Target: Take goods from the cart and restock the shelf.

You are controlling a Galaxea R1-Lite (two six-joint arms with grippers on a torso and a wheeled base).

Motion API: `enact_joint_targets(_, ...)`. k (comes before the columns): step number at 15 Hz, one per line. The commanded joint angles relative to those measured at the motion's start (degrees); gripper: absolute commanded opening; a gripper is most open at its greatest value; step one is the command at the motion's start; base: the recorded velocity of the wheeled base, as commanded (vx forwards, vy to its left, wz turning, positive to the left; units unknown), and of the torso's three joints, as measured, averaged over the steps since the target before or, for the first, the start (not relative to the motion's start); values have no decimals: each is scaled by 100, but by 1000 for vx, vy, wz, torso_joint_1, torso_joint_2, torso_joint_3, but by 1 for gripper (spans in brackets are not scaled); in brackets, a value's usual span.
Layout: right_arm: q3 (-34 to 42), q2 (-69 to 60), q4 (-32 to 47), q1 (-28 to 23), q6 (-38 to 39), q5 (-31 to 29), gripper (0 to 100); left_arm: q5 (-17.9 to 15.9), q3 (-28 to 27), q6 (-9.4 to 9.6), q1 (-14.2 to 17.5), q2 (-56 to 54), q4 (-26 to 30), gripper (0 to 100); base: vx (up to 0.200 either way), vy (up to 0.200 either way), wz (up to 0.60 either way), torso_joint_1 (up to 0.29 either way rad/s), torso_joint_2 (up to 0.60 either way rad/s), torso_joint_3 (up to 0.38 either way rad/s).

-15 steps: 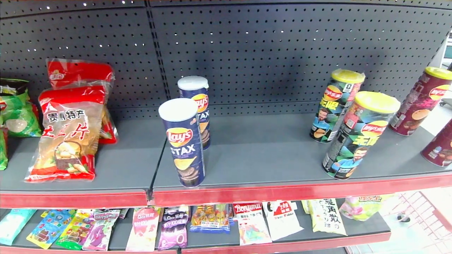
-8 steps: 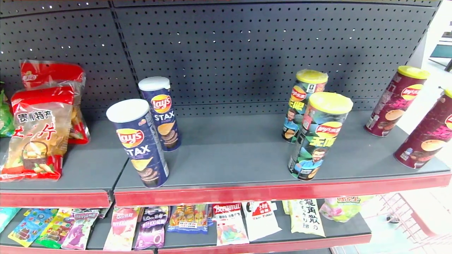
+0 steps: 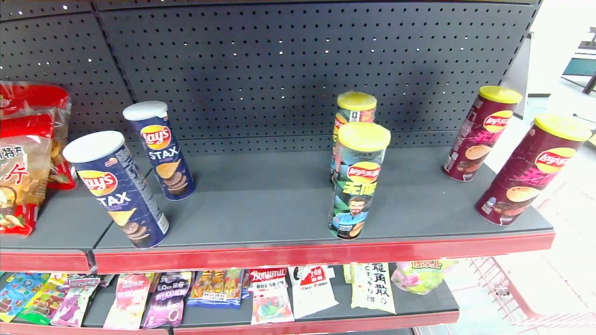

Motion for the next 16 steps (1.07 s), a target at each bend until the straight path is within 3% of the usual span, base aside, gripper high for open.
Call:
enact_joint_targets(1, 0, -2, -1, 2, -2, 1, 100, 0, 1, -1, 5, 0, 0, 100, 0, -200, 0, 7, -2, 2)
enact_joint_targets(16, 0, -2, -1, 2, 7, -8, 100, 0, 1, -1, 5, 0, 0, 100, 27, -13, 0, 0, 0, 2)
